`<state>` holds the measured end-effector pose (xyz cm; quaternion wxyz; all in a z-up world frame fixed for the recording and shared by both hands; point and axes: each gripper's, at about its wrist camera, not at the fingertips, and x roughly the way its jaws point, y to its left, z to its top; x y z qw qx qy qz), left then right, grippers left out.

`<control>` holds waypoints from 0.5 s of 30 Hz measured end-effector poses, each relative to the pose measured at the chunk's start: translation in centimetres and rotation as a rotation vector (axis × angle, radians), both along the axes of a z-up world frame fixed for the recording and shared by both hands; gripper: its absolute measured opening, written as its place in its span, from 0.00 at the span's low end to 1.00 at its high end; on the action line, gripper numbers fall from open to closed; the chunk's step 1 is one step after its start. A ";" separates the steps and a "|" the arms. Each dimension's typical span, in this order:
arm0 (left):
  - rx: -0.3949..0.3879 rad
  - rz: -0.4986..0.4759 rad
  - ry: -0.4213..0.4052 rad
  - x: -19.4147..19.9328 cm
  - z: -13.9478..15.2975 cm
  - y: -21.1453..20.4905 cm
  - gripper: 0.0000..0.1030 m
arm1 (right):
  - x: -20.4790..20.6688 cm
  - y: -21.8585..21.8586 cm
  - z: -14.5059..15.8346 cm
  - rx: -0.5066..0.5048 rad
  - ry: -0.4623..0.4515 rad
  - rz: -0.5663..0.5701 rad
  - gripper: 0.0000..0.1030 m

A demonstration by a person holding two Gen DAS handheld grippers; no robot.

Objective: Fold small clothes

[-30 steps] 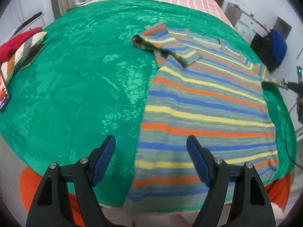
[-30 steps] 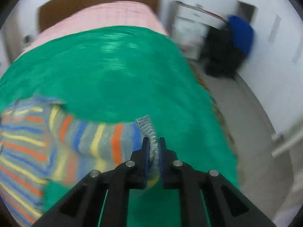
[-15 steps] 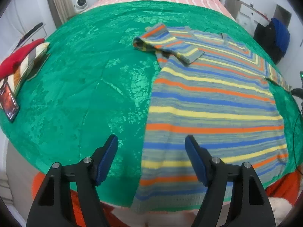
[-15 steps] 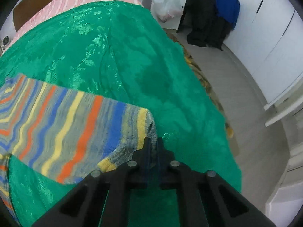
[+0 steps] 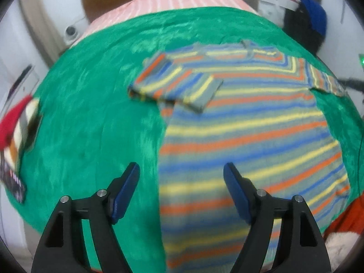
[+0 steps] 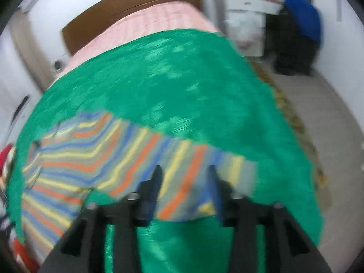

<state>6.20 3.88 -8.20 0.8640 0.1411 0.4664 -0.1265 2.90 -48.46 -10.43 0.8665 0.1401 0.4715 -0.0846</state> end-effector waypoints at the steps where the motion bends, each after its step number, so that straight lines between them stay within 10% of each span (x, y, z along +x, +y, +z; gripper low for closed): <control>1: 0.012 -0.016 -0.016 1.1 0.5 -0.6 0.77 | 0.1 0.5 -1.2 -0.009 0.055 0.011 0.46; 9: 0.182 -0.283 0.022 8.5 -3.8 -7.2 0.82 | -6.1 2.8 -1.1 -0.108 0.074 -0.048 0.46; 11: 0.204 -0.236 0.102 11.4 -6.7 -7.2 0.66 | -7.4 4.2 -0.2 -0.089 0.027 -0.038 0.46; 14: 0.020 -0.086 0.181 14.7 -6.4 -4.2 0.06 | -9.6 7.0 1.0 -0.074 -0.046 -0.006 0.49; 15: -0.033 -0.051 0.185 15.2 -5.6 -3.1 0.06 | -10.1 7.8 0.8 -0.075 -0.061 0.004 0.51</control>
